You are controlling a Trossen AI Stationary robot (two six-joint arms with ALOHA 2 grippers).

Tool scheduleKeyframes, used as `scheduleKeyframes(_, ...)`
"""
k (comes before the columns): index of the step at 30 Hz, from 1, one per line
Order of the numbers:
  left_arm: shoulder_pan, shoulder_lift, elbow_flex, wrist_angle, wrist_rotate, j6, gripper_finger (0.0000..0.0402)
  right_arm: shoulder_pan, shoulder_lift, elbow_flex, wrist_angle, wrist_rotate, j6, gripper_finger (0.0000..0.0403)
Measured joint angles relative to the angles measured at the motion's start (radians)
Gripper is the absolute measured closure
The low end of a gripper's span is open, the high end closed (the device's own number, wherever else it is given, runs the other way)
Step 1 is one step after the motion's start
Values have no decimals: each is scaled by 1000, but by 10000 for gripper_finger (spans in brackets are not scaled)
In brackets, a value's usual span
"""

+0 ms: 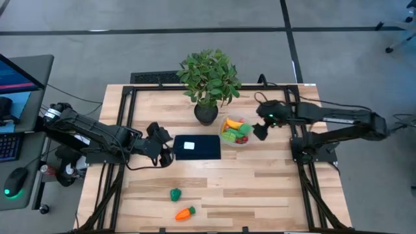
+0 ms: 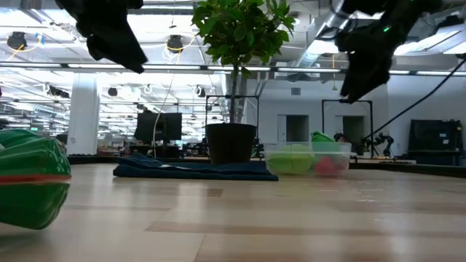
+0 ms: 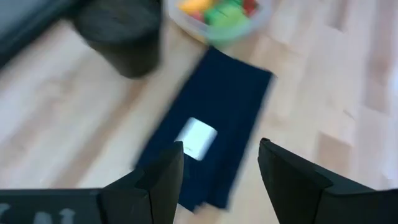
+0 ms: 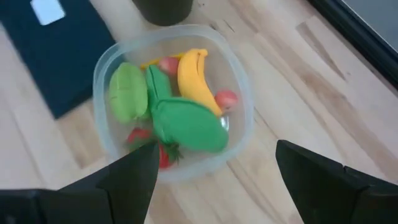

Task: Pick and placing Produce into tupperware
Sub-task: Put the green bell pepper into the transparent container

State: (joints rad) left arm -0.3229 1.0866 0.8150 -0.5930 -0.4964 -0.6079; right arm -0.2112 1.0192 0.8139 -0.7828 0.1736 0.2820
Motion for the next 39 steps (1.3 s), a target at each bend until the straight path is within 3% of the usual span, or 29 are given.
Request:
scheduleKeyframes(8,-8,0,0,1,317,33,205,100,-179,0,-84,-64,48,87)
scheduleKeyframes(16,-87,0,0,13,467,22,205,241,-267,0,-88,-100,98,87)
scheduleKeyframes(19,-117,0,0,9,467,-54,205,273,-269,0,-95,-97,143,88)
scheduleKeyframes(29,-229,36,0,14,377,-525,205,337,-246,0,-126,-94,179,88)
scheduleKeyframes(39,-364,269,3,231,323,-944,205,368,-248,0,-160,-93,86,88)
